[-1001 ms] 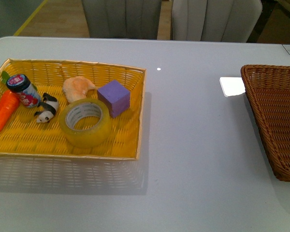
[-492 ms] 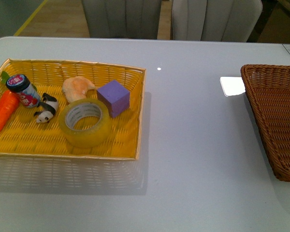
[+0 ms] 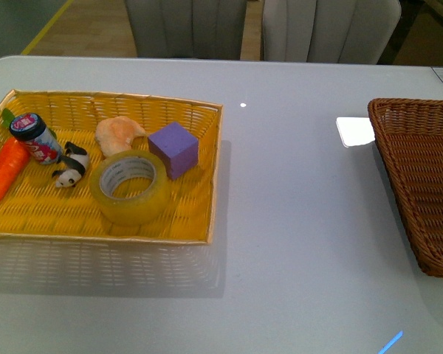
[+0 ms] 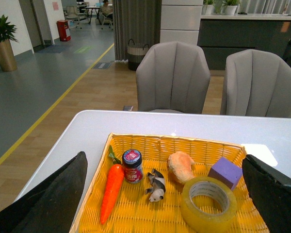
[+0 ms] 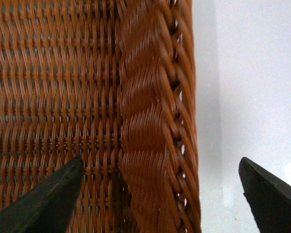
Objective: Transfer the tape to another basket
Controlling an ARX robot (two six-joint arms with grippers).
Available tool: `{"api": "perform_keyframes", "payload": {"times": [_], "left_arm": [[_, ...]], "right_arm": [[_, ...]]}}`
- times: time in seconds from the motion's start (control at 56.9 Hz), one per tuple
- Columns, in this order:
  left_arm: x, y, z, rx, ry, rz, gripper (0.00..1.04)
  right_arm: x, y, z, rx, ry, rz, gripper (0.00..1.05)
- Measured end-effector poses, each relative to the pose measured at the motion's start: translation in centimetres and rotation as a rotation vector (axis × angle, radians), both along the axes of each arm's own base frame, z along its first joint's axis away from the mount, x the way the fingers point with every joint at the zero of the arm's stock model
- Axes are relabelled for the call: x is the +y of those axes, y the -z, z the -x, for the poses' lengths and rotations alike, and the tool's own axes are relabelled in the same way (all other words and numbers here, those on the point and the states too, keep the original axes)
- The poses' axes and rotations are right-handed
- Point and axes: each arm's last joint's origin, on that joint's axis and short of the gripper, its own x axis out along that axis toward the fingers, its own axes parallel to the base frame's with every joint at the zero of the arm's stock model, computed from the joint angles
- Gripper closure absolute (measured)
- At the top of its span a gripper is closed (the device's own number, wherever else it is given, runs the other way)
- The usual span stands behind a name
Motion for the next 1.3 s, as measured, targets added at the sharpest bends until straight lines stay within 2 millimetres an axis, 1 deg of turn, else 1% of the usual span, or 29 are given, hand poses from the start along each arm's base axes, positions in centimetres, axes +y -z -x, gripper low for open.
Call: {"api": "perform_keyframes", "payload": {"times": [0.053,0.105,0.141,0.193,0.211,0.228,0.334,0.422,0.492,0.562,0.615,0.703,0.755,0.808,0.861,0.948,1.054,1.107,1.177,1.194,1.247,1.3], "left_arm": [[0.0,0.0,0.0,0.000,0.000,0.000,0.09],[0.0,0.0,0.0,0.000,0.000,0.000,0.09],[0.0,0.0,0.0,0.000,0.000,0.000,0.09],[0.0,0.0,0.0,0.000,0.000,0.000,0.09],[0.0,0.0,0.0,0.000,0.000,0.000,0.09],[0.0,0.0,0.0,0.000,0.000,0.000,0.09],[0.0,0.0,0.0,0.000,0.000,0.000,0.09],[0.0,0.0,0.0,0.000,0.000,0.000,0.09],[0.0,0.0,0.0,0.000,0.000,0.000,0.09],[0.0,0.0,0.0,0.000,0.000,0.000,0.09],[0.0,0.0,0.0,0.000,0.000,0.000,0.09],[0.0,0.0,0.0,0.000,0.000,0.000,0.09],[0.0,0.0,0.0,0.000,0.000,0.000,0.09],[0.0,0.0,0.0,0.000,0.000,0.000,0.09],[0.0,0.0,0.0,0.000,0.000,0.000,0.09],[0.0,0.0,0.0,0.000,0.000,0.000,0.09],[0.0,0.0,0.0,0.000,0.000,0.000,0.09],[0.0,0.0,0.0,0.000,0.000,0.000,0.09],[0.0,0.0,0.0,0.000,0.000,0.000,0.09],[0.0,0.0,0.0,0.000,0.000,0.000,0.09],[0.0,0.0,0.0,0.000,0.000,0.000,0.09],[0.0,0.0,0.0,0.000,0.000,0.000,0.09]], "right_arm": [[0.2,0.2,0.0,0.005,-0.004,-0.004,0.27],[0.5,0.2,-0.2,0.007,-0.011,-0.008,0.37],[0.8,0.2,-0.3,0.008,-0.013,-0.018,0.47],[1.3,0.2,-0.2,0.018,-0.012,-0.034,0.58],[1.3,0.2,-0.2,0.020,-0.012,-0.036,0.58],[1.5,0.2,-0.1,0.026,-0.012,-0.046,0.63],[2.8,-0.1,0.5,0.044,-0.028,-0.091,0.78],[4.3,-0.7,0.8,0.047,-0.042,-0.118,0.91],[5.6,-1.4,0.7,0.040,-0.038,-0.139,0.99],[7.0,-2.0,0.6,0.033,-0.064,-0.143,1.00],[8.7,-2.2,0.4,0.031,-0.089,-0.151,1.00],[11.7,-1.9,0.1,0.044,-0.118,-0.173,1.00],[12.7,-1.8,0.0,0.050,-0.121,-0.182,1.00],[14.2,-1.6,0.0,0.058,-0.127,-0.197,1.00],[16.2,-1.5,-0.2,0.055,-0.131,-0.220,1.00],[17.7,-1.4,-0.2,0.054,-0.129,-0.237,1.00],[18.8,-1.4,-0.2,0.056,-0.133,-0.247,1.00],[19.2,-1.3,-0.2,0.052,-0.140,-0.249,0.92],[19.3,-1.4,-0.2,0.035,-0.139,-0.240,0.79],[19.2,-1.3,-0.2,0.034,-0.138,-0.240,0.78],[18.6,-1.6,-0.2,0.008,-0.125,-0.231,0.64],[18.2,-1.9,-0.2,-0.016,-0.120,-0.217,0.56]]}}
